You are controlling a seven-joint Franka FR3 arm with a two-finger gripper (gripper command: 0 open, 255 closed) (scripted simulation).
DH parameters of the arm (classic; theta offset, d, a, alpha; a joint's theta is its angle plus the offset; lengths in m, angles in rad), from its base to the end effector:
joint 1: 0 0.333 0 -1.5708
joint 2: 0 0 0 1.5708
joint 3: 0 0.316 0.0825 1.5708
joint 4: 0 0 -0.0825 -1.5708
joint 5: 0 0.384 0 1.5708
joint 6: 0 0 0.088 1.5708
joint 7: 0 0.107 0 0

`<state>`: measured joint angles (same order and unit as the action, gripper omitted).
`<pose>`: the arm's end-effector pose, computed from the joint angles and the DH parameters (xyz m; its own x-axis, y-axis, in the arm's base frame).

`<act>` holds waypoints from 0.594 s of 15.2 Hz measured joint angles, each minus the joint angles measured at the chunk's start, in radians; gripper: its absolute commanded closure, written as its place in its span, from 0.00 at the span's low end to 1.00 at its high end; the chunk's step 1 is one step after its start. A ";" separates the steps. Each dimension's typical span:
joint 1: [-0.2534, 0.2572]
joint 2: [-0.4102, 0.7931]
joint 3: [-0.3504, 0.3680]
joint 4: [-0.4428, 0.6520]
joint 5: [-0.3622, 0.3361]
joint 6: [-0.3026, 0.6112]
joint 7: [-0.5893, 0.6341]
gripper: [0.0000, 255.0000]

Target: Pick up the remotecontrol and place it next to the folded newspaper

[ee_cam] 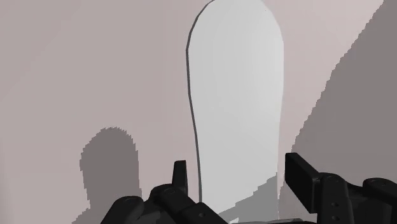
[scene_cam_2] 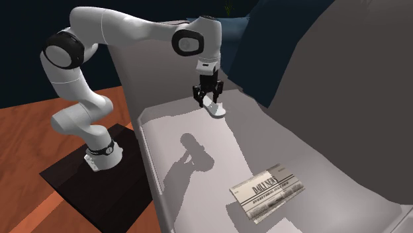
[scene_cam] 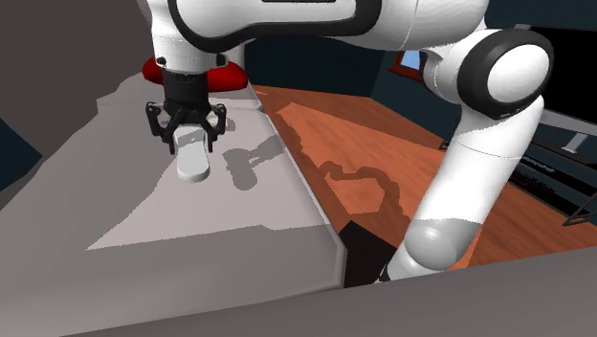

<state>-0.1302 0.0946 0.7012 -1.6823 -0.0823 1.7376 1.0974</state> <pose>0.5030 0.2974 0.5441 0.8709 -0.4913 0.0101 -0.4914 -0.8706 0.0240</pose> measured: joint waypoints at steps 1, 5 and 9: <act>-0.004 0.024 -0.007 0.032 -0.015 -0.013 -0.011 1.00; -0.017 0.119 -0.036 0.136 -0.071 -0.040 -0.055 1.00; -0.014 0.232 -0.066 0.283 -0.131 -0.088 -0.099 1.00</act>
<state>-0.1440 0.3264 0.6356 -1.3996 -0.2135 1.6493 0.9987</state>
